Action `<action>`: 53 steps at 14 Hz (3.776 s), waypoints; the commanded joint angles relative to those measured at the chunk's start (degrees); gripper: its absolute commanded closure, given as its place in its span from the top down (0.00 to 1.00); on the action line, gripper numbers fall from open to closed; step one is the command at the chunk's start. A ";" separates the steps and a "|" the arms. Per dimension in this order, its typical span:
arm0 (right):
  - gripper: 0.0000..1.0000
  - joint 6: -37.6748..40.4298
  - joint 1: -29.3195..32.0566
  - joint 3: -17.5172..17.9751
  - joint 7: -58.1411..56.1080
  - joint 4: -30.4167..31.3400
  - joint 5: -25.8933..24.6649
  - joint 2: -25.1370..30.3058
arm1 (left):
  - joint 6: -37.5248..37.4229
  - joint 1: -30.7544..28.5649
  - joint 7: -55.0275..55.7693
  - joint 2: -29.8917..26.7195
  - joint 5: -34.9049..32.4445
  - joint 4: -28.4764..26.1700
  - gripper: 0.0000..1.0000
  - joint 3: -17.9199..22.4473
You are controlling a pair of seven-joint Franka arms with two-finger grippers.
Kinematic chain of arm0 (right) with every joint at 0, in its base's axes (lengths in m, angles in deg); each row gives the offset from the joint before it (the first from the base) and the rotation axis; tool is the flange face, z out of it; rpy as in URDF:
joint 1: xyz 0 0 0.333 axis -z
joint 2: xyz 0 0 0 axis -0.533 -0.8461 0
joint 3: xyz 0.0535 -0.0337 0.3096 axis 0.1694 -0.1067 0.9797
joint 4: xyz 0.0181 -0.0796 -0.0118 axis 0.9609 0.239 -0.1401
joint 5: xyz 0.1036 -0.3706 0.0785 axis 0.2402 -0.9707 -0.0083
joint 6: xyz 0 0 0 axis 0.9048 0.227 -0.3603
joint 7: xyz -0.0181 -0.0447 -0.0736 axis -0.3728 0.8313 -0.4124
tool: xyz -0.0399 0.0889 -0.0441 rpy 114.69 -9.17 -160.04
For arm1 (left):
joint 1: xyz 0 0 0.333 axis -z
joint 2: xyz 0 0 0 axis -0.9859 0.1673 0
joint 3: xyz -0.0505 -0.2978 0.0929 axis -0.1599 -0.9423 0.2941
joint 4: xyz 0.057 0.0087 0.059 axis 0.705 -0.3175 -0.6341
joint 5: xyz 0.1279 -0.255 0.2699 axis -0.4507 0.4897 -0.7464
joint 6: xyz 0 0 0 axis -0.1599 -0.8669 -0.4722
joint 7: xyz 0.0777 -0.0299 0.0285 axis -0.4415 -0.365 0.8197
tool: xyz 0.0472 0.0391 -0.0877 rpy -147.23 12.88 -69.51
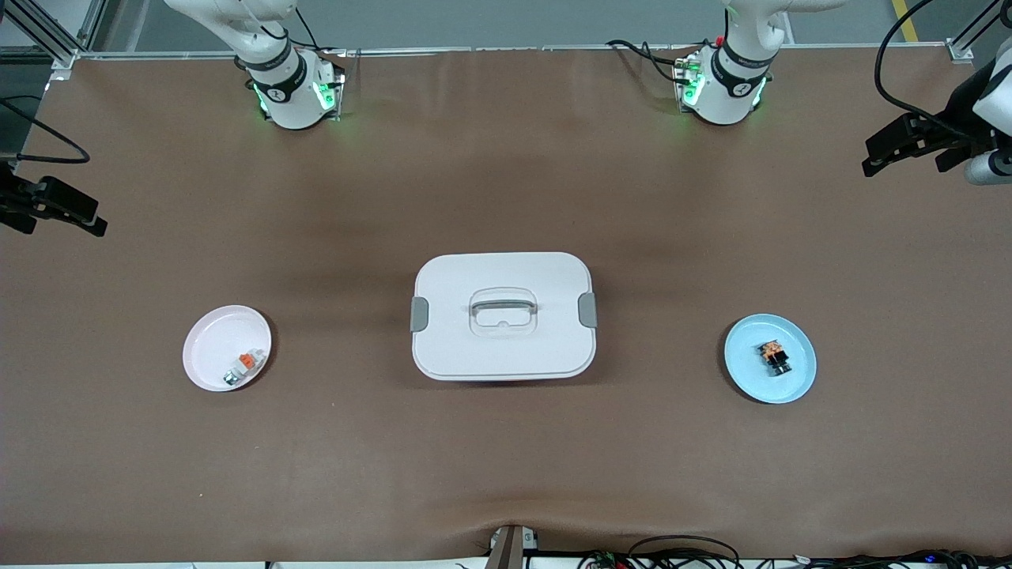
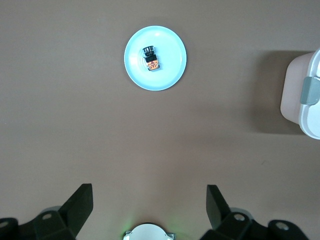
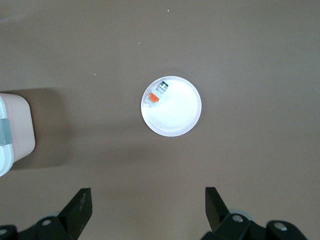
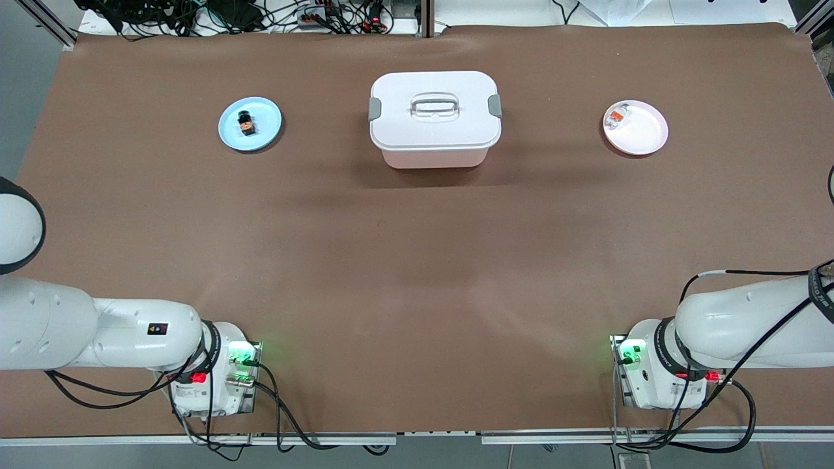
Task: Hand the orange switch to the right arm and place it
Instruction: 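Move the left gripper toward the light-blue plate, then lower the left gripper and grasp the black-orange switch on the plate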
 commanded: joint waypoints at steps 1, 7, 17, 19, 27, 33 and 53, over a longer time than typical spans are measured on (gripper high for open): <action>1.00 -1.13 0.23 -0.05 -0.18 2.79 -0.58 2.24 | -1.00 0.02 -0.73 -0.30 0.83 0.78 1.00 0.23; 1.00 -0.61 0.23 -0.14 -0.18 1.83 -0.50 1.97 | -0.91 -0.24 -0.73 0.22 0.47 0.95 1.00 0.40; 1.00 -0.43 -0.12 0.04 -0.53 0.15 -1.02 1.53 | 6.10 -1.82 -16.44 6.55 0.21 -1.32 1.00 1.37; 1.00 -0.34 0.06 0.04 -0.79 0.15 -1.02 1.44 | 11.71 -2.96 -21.97 6.99 0.30 -5.61 1.00 1.37; 1.00 -0.43 0.06 0.04 -0.88 0.15 -1.02 1.44 | 29.30 -5.43 -52.11 18.06 0.30 -11.34 1.00 1.37; 1.00 -0.34 0.32 -0.05 -0.79 0.15 -1.02 1.36 | 41.95 -5.86 -79.60 25.52 0.47 -14.16 1.00 1.19; 1.00 0.62 0.41 -0.14 -0.62 0.33 -0.50 1.18 | 70.80 -4.90 -81.68 34.85 1.09 -24.63 1.00 0.75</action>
